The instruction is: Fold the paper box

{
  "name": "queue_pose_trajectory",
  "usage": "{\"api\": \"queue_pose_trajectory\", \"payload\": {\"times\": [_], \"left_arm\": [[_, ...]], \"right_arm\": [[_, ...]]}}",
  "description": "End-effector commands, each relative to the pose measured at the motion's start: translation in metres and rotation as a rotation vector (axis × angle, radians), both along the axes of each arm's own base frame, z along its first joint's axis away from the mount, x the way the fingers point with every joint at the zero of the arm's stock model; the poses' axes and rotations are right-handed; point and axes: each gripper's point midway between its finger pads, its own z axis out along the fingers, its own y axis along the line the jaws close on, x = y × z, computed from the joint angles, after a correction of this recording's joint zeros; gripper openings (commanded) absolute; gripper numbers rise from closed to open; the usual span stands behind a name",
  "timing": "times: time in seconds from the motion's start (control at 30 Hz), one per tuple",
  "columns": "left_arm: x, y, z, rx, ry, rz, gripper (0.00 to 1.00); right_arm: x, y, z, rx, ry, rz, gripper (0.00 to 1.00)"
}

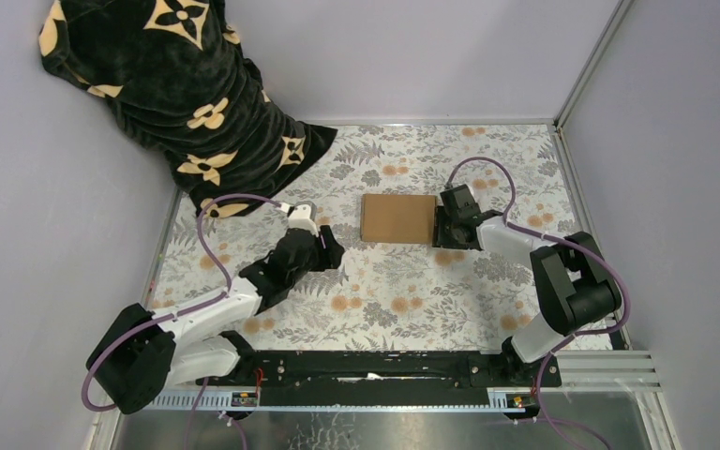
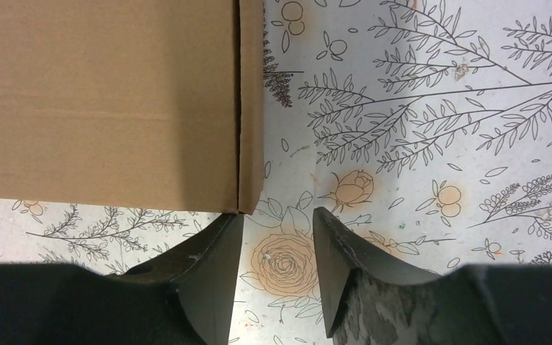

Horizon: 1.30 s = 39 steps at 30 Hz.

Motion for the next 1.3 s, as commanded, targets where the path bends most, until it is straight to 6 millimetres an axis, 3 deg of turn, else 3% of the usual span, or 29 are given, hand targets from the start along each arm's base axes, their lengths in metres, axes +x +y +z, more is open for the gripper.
{"api": "queue_pose_trajectory", "payload": {"times": [0.0,0.17,0.4,0.43,0.47,0.5,0.53,0.57,0.8,0.93,1.07,1.27], "left_arm": [[0.010,-0.004,0.012,-0.001,-0.030,-0.008,0.63],[0.016,0.000,0.023,0.025,-0.048,-0.003,0.63],[0.020,0.005,0.062,0.041,-0.104,-0.009,0.64],[0.019,0.007,0.066,0.043,-0.106,-0.007,0.65],[0.019,0.008,0.071,0.044,-0.111,-0.005,0.69],[0.018,0.008,0.076,0.045,-0.117,-0.008,0.88],[0.019,0.009,0.084,0.044,-0.131,-0.005,0.97],[0.019,0.011,0.089,0.048,-0.139,-0.003,0.98],[0.021,0.042,0.141,0.097,-0.253,0.095,0.98],[0.025,0.059,0.161,0.107,-0.306,0.142,0.98],[0.026,0.074,0.166,0.111,-0.327,0.184,0.98],[0.025,0.075,0.160,0.104,-0.310,0.177,0.98]], "right_arm": [[0.015,0.009,0.022,0.019,-0.067,0.040,0.49],[0.014,0.013,0.039,0.053,-0.106,0.071,0.54],[-0.001,0.015,0.107,0.131,-0.279,0.132,0.66],[-0.003,0.016,0.116,0.144,-0.299,0.142,0.77],[-0.005,0.016,0.125,0.151,-0.319,0.150,0.98],[-0.007,0.015,0.132,0.154,-0.331,0.152,0.99],[-0.009,0.014,0.138,0.154,-0.340,0.155,1.00],[-0.011,0.013,0.144,0.154,-0.346,0.157,1.00],[-0.016,0.007,0.188,0.183,-0.454,0.134,1.00],[-0.015,0.005,0.205,0.185,-0.488,0.127,1.00],[-0.017,0.002,0.219,0.193,-0.531,0.119,1.00],[-0.020,0.001,0.235,0.213,-0.588,0.122,0.99]]}}
